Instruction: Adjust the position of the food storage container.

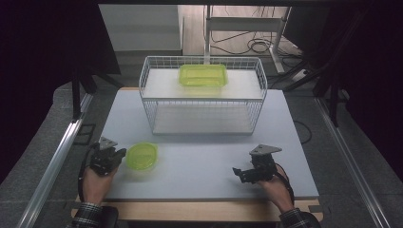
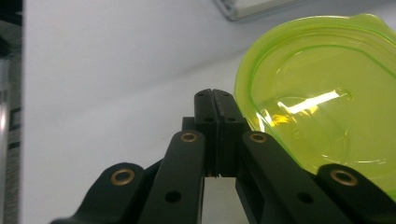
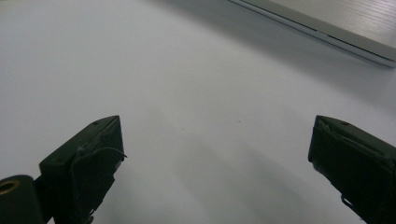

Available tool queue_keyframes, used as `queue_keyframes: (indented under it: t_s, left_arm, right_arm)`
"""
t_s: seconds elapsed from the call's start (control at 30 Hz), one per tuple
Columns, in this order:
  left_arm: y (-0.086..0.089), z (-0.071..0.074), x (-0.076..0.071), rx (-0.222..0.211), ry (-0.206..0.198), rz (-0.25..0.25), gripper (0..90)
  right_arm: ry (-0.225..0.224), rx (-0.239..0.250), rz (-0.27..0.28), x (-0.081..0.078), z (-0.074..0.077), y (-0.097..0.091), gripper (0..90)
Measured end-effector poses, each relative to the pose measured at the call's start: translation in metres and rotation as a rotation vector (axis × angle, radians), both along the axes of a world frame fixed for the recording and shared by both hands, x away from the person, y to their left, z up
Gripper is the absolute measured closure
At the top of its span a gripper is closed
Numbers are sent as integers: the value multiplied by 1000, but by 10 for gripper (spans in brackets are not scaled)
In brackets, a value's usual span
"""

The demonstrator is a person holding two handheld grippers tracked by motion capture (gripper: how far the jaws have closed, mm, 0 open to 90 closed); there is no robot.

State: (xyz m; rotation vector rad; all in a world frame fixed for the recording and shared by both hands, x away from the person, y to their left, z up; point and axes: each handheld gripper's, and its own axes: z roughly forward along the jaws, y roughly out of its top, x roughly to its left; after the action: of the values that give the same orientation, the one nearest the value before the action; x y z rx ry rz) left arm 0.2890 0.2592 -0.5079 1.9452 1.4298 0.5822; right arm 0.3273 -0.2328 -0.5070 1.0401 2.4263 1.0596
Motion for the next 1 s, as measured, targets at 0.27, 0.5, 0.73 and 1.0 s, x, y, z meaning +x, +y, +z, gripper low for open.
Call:
queue_keyframes:
  t_s: [0.27,0.5,0.73,1.0]
  left_arm:
    - [-16,2,1,-27,-4,-57,900]
    - [-5,-6,-3,-41,28,-58,900]
    - [-11,-17,-4,-35,88,-146,900]
    - [-24,-19,-1,-69,101,-206,900]
  right_arm:
    - [1,-1,0,0,0,-1,34]
    - [1,1,-4,1,0,-2,34]
    - [2,-5,-1,0,0,-1,34]
    - [-4,0,2,0,0,-1,35]
